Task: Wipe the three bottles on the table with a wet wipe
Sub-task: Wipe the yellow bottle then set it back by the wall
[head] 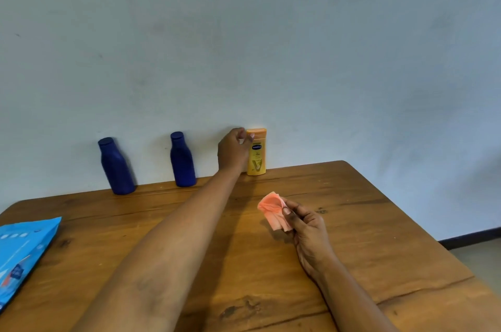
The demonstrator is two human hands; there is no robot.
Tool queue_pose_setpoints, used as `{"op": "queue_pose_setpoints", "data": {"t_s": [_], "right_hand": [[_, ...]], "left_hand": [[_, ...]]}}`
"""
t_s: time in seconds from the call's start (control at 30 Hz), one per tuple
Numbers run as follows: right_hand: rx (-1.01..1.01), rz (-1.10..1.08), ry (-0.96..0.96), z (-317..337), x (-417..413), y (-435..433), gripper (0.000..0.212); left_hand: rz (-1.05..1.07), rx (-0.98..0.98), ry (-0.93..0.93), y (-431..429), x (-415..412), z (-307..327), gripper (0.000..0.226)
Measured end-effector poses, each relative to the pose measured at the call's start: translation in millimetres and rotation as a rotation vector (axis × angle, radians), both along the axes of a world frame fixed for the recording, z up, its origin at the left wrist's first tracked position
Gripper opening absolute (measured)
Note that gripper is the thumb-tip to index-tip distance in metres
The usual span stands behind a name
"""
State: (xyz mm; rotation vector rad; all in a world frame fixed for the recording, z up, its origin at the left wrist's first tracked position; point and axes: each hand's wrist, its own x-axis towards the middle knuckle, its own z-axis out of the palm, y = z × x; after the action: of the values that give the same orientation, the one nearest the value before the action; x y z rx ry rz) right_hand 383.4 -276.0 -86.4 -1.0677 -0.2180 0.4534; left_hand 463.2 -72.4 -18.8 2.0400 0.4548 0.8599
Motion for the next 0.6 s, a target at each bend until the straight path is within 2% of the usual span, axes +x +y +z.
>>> {"op": "queue_pose_setpoints", "data": {"t_s": [0.07,0.23,0.33,0.43,0.6], "right_hand": [[0.01,0.01,-0.002,-1,5,0,0.031],[0.006,0.006,-0.007,-5,12,2,0.033],[0.029,-0.006,0.004,-4,12,2,0.031],[0.053,-0.041,0.047,-6,14,1,0.021],[0.148,-0.075,0.136,-6,17,0,0.02]], "left_hand": [[0.048,0.006,-0.004,-3,12,0,0.041],[0.249,0.179,0.043,-12,29,2,0.054],[0.314,0.189,0.079,-25,35,5,0.057],[0.355,0.211,0.084,-32,39,1,0.054],[0.352,0.218,0.067,-30,39,-3,0.049]]}}
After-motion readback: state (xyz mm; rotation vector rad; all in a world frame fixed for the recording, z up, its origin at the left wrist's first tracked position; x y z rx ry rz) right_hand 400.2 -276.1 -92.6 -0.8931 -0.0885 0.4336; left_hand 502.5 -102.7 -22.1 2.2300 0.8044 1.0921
